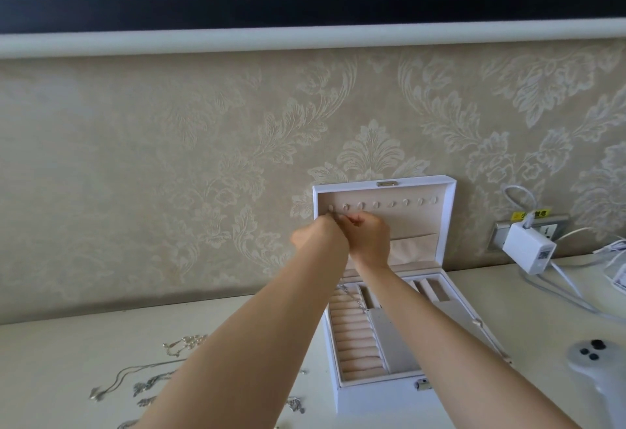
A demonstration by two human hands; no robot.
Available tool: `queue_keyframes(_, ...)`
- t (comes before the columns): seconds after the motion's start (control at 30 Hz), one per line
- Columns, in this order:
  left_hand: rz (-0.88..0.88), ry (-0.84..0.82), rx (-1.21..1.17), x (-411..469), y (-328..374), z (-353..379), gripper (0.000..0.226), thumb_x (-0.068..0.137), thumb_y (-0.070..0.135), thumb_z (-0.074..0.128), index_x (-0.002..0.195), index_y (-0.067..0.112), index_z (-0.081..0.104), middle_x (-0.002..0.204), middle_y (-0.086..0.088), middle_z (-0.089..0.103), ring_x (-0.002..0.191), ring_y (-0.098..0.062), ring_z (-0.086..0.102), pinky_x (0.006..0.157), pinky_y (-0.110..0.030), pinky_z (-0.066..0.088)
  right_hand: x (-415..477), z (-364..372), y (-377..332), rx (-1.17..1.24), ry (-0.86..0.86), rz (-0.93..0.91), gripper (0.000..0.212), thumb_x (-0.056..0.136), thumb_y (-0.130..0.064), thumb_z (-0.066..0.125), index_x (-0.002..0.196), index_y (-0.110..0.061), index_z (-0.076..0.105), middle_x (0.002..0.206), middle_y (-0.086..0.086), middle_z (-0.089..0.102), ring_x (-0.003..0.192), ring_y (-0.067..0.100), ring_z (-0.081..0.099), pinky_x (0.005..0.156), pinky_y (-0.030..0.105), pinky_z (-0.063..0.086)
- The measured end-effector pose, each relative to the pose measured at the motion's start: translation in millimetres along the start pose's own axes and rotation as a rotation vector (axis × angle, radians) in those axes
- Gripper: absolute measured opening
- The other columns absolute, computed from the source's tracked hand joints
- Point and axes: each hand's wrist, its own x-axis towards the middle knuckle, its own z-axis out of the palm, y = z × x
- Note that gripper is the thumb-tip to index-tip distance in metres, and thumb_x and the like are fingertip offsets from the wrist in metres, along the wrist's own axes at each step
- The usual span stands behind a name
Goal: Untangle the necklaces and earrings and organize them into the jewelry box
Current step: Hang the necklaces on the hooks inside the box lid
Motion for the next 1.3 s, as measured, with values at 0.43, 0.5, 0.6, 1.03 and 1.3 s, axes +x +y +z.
queue_keyframes(0.43, -0.009, -0.038, 0.149, 20.9, -43.2, -35.0, 0.021, 0.083, -0.005, 0.046, 0.069, 0.004, 0.06, 0.062, -0.01, 0.054, 0.046, -0.016, 0.038, 0.039, -0.017, 0.026, -23.6, 4.7, 45.7, -0.127, -0.152, 0.046, 0.021, 0.074, -0.028, 0.065, 0.093, -0.023, 0.06, 0.093, -0.001, 0.061, 0.087, 0.018, 0.057, 0.068, 0.03, 0.041)
queue_keyframes(0.5, 0.036, -0.016, 0.222, 23.8, -51.7, -39.1, 0.019, 0.083, -0.002, 0.045, 0.081, 0.004, 0.063, 0.073, -0.012, 0.058, 0.051, -0.018, 0.042, 0.044, -0.02, 0.03, -24.3, 10.5, 46.7, -0.129, -0.085, 0.003, 0.02, 0.073, -0.025, 0.066, 0.092, -0.022, 0.061, 0.094, 0.001, 0.061, 0.088, 0.02, 0.056, 0.068, 0.03, 0.04)
queue_keyframes(0.6, 0.177, -0.039, 0.375, 20.3, -62.8, -44.0, 0.026, 0.082, 0.002, 0.044, 0.095, 0.011, 0.064, 0.092, -0.009, 0.065, 0.069, -0.022, 0.056, 0.062, -0.026, 0.048, -25.4, 11.1, 49.6, -0.065, -0.003, -0.047, 0.008, 0.074, -0.022, 0.066, 0.081, -0.024, 0.064, 0.089, 0.004, 0.063, 0.085, 0.022, 0.059, 0.069, 0.032, 0.047)
queue_keyframes(1.03, 0.491, 0.04, 0.623, 2.4, -71.7, -39.0, 0.026, 0.087, 0.011, 0.049, 0.111, 0.021, 0.052, 0.109, 0.007, 0.064, 0.104, -0.02, 0.058, 0.08, -0.03, 0.045, -32.9, -20.3, 32.1, 0.604, -0.246, 0.25, 0.002, 0.087, 0.003, 0.056, 0.089, 0.003, 0.057, 0.072, 0.013, 0.063, 0.054, 0.011, 0.061, 0.052, 0.018, 0.051)
queue_keyframes(1.3, 0.339, -0.162, 0.515, 13.8, -76.4, -37.9, 0.02, 0.087, 0.022, 0.054, 0.096, 0.015, 0.07, 0.086, -0.003, 0.069, 0.085, -0.022, 0.063, 0.073, -0.029, 0.048, -36.4, -23.9, 45.2, 0.548, -0.332, 0.293, 0.011, 0.088, 0.003, 0.056, 0.095, 0.002, 0.064, 0.07, 0.011, 0.059, 0.049, 0.011, 0.05, 0.045, 0.019, 0.044)
